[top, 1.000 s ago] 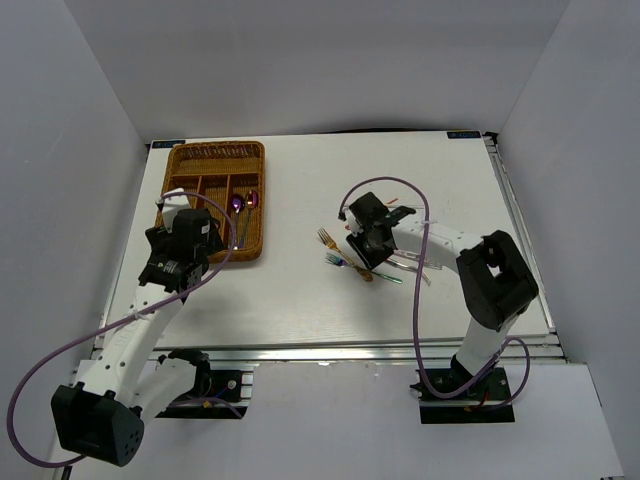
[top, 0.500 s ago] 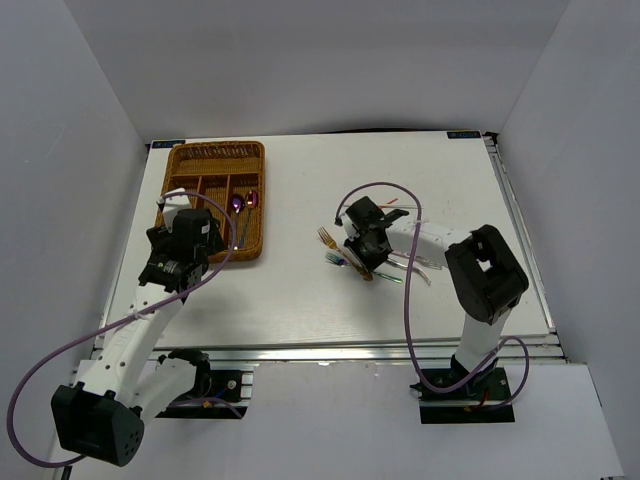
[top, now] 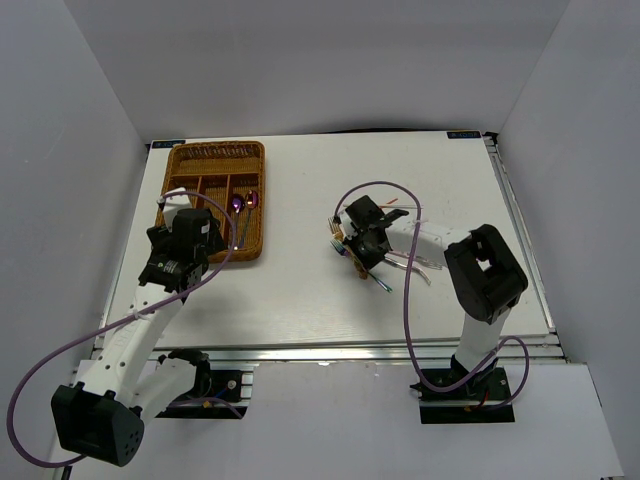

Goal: Sort the eating utensils into containers

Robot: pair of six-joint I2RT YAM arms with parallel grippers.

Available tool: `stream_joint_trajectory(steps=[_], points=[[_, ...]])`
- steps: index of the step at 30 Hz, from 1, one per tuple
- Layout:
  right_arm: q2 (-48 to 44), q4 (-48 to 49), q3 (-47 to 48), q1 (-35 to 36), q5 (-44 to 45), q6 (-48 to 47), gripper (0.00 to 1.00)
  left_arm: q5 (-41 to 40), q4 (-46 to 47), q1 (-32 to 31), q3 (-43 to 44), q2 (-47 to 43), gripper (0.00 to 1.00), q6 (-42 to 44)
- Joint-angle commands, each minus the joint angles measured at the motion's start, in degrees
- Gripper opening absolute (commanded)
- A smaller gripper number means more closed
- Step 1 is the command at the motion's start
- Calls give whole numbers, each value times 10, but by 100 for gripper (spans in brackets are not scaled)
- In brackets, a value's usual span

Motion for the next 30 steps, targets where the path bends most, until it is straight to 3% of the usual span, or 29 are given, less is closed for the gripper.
stream_joint_trajectory(steps=[1, 10, 14, 17, 18, 20, 21, 22, 25, 30], points=[[-2, 4, -18, 1, -10, 18, 0, 5, 8, -1, 7, -7, 98, 2], [-74, -5, 3, 13, -15, 78, 0, 9, 11, -1, 6, -21, 98, 3], [-80, 0, 1, 21, -19, 127, 0, 65, 27, -1, 3, -24, 98, 5], [-87, 33, -7, 30, -65, 172, 0, 190, 63, -2, -15, -23, 98, -26], [-92, 47, -6, 44, -71, 182, 0, 280, 103, -2, -36, -21, 98, -39], [-95, 54, 2, 62, -66, 206, 0, 373, 164, -3, -69, -19, 98, -104], [-101, 57, 7, 79, -64, 217, 0, 444, 240, -5, -88, -16, 98, -129], [-104, 67, 10, 87, -62, 228, 0, 465, 275, -13, -118, -13, 98, -177], [-116, 83, 25, 111, -48, 274, 0, 467, 353, -60, -132, 18, 98, -221], [-122, 85, 48, 146, -27, 319, 0, 419, 378, -128, -125, 66, 98, -262]])
